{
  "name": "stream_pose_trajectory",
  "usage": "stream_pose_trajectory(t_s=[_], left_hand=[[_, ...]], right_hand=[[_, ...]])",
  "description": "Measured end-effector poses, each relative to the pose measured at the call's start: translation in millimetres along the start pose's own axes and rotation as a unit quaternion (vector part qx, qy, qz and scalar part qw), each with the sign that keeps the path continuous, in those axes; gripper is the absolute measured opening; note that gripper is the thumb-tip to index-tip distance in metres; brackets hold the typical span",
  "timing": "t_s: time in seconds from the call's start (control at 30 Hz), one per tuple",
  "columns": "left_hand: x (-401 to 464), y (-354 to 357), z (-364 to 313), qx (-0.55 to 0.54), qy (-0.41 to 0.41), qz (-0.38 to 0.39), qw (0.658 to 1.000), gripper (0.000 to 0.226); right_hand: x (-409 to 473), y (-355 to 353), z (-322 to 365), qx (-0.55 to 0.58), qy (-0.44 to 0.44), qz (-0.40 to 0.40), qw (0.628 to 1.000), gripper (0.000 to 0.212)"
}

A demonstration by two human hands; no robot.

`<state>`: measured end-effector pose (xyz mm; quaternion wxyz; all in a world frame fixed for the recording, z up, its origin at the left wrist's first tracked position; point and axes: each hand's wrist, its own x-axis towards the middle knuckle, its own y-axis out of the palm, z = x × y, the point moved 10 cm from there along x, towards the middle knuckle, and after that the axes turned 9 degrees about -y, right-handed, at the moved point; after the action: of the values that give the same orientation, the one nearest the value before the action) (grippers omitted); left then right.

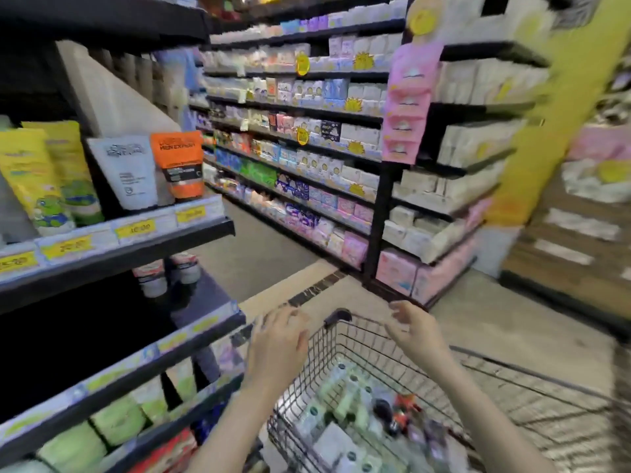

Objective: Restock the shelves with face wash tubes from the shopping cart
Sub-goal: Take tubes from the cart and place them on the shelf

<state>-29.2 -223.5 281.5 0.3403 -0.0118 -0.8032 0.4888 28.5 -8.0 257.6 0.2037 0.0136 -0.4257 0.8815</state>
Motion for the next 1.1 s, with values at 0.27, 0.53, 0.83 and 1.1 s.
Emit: stream_pose_trajectory(t_s=[0.27,0.53,0.83,1.1], left_hand=[[-42,145,-87,-0.008,0.026,0.25,0.968,0.036],[-60,287,-88,0.044,0.031,0.401,0.915,0.039],[-70,440,-62,0.123,0.056,0.516,0.846,0.034],[-101,552,-26,0.051,-0.11,0.608,0.784,0.039]], right_hand=[[-63,-5,-165,-0.023,0.16,0.04,0.986,0.035],[-82,55,-276,0.02,0.307,0.055,0.95,0.032],[-66,158,-363,0.045,0.425,0.085,0.9,0.06],[-49,240,-428,0.033,0.498,0.11,0.859,0.046]])
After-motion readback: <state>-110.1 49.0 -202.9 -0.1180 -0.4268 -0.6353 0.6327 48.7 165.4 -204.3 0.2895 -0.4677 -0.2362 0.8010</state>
